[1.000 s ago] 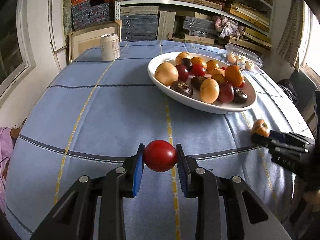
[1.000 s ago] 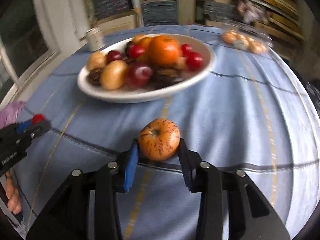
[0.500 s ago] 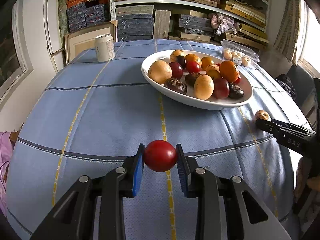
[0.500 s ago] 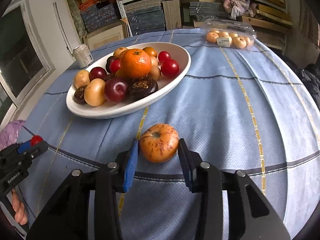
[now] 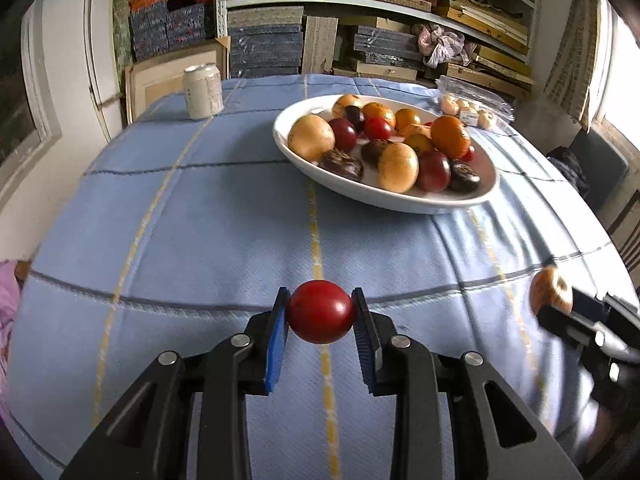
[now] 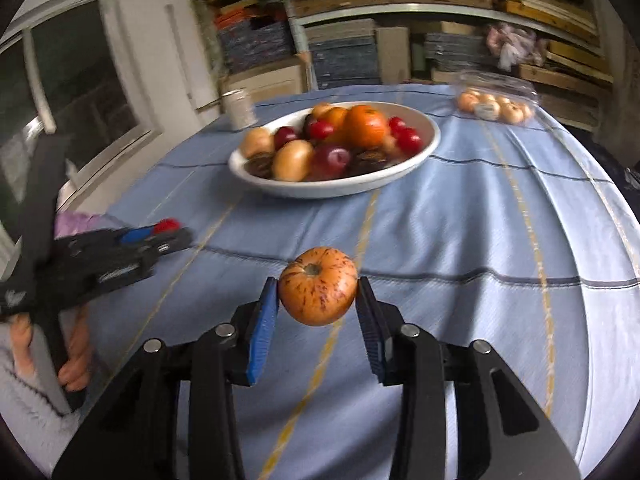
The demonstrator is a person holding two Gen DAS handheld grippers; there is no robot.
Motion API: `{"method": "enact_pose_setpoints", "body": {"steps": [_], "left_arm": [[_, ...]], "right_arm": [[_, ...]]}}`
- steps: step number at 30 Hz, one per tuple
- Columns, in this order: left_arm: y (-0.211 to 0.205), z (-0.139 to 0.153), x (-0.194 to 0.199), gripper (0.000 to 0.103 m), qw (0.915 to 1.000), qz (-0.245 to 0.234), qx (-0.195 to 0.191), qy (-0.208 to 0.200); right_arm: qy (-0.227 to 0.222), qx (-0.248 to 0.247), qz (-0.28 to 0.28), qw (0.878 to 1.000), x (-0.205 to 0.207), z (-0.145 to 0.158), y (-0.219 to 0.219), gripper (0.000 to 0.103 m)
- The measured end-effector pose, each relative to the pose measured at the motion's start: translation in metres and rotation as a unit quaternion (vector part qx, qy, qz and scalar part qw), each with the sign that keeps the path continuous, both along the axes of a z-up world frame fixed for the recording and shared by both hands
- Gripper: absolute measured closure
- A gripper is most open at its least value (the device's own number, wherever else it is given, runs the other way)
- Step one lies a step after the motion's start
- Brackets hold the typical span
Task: Organize fruits
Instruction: 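Lower the tomato with left and striped fruit with right onto the plate, release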
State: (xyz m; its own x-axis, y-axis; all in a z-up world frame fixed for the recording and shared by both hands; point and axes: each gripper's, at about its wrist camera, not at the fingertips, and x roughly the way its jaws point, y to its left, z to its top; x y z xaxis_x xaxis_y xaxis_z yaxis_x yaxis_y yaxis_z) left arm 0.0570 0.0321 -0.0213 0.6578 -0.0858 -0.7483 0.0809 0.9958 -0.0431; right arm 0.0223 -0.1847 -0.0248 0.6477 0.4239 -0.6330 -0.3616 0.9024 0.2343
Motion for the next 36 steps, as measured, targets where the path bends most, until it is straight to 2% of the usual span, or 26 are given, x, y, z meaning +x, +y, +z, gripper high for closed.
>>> {"method": "enact_pose_setpoints", "body": {"steps": [5,9,14,17,21,24,27,33,36], "left_arm": [[-0.022,0.019,-0.017,0.072,0.9996,-0.017,0.004,-0.021],[-0.034,0.054,-0.005,0.072,0.9986,-0.026,0.018,-0.042],[-0.042,0.116,0.026,0.072,0.9935,-0.020,0.053,-0.099],[-0.045,0.139,0.049,0.072,0.9916,-0.012,0.061,-0.114],[-0.042,0.155,0.085,0.072,0.9918,0.003,0.047,-0.119],[-0.039,0.149,0.116,0.072,0.9937,0.015,0.028,-0.108],[-0.038,0.134,0.145,0.072,0.9960,0.019,0.018,-0.086],[-0.030,0.078,0.199,0.072,0.9991,0.029,0.010,-0.028],[-0.024,0.054,0.215,0.072,0.9994,0.034,0.009,-0.005]], "right_arm": [[-0.018,0.010,0.003,1.000,-0.017,0.018,-0.007,0.064],[-0.053,0.015,-0.005,0.998,-0.013,0.057,-0.021,0.064],[-0.120,0.030,-0.027,0.992,0.005,0.127,-0.041,0.064],[-0.150,0.041,-0.038,0.987,0.022,0.162,-0.048,0.064],[-0.156,0.056,-0.043,0.985,0.061,0.184,-0.045,0.064],[-0.137,0.062,-0.043,0.988,0.096,0.175,-0.036,0.064],[-0.100,0.059,-0.036,0.993,0.138,0.148,-0.021,0.064],[-0.025,0.020,-0.025,0.999,0.204,0.081,0.012,0.064],[-0.003,0.000,-0.018,1.000,0.222,0.059,0.026,0.064]]}}
